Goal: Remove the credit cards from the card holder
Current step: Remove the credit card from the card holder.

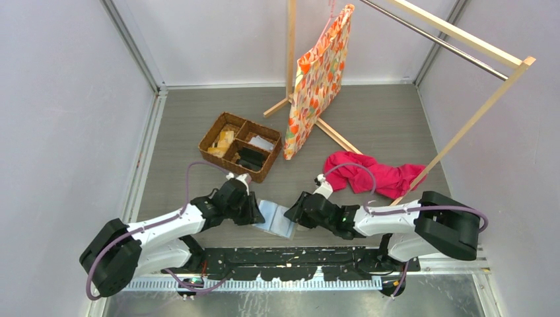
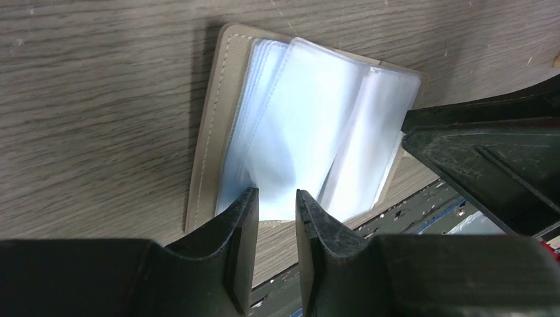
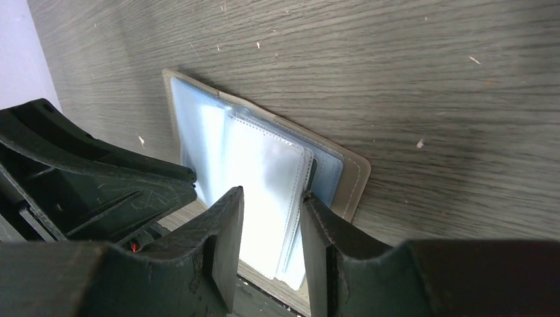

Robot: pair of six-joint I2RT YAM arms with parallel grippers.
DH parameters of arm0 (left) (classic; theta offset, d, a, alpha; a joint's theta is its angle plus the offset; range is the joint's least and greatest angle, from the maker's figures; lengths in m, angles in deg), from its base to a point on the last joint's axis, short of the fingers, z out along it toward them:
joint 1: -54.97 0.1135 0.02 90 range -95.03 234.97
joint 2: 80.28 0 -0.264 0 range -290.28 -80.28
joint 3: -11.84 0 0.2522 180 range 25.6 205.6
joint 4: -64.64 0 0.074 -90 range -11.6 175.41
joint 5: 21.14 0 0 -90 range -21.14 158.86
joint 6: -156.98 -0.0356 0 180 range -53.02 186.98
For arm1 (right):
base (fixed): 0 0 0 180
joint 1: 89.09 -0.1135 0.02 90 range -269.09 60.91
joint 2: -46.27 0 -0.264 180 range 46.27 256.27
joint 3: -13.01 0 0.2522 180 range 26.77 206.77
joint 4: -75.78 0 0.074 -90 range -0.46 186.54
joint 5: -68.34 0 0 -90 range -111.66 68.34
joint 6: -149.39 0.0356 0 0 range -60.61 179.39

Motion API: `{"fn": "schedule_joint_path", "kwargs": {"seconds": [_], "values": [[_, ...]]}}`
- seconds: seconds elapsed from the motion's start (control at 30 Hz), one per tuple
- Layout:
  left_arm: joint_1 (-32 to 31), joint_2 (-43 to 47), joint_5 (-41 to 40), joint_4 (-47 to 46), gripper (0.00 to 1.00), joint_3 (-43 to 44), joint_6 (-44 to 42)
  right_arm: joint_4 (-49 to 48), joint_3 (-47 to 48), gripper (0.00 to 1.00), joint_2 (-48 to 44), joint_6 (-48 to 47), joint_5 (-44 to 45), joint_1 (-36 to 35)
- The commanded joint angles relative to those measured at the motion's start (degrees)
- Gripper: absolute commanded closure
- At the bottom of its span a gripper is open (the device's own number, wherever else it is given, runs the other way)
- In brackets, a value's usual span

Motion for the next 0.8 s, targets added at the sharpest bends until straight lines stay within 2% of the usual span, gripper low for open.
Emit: {"fn": "schedule_joint_path", "kwargs": {"seconds": [0.0,0.4,0.77], "values": [[0.3,-2.0,-1.0,-2.9,0.71,-1.4,0.0,-3.4,3.1,0.59,1.7,-1.2,-1.7,0.0],[0.3,-2.5,-0.2,-2.6,0.71,-1.0,-0.6,-3.9,8.5,0.60,5.1,-3.2,-2.9,-1.3],[0.3,-0.5,-1.1,0.3,0.71,-0.2,-1.0,0.6,9.2,0.61,1.5,-4.1,-0.4,-2.7]]}}
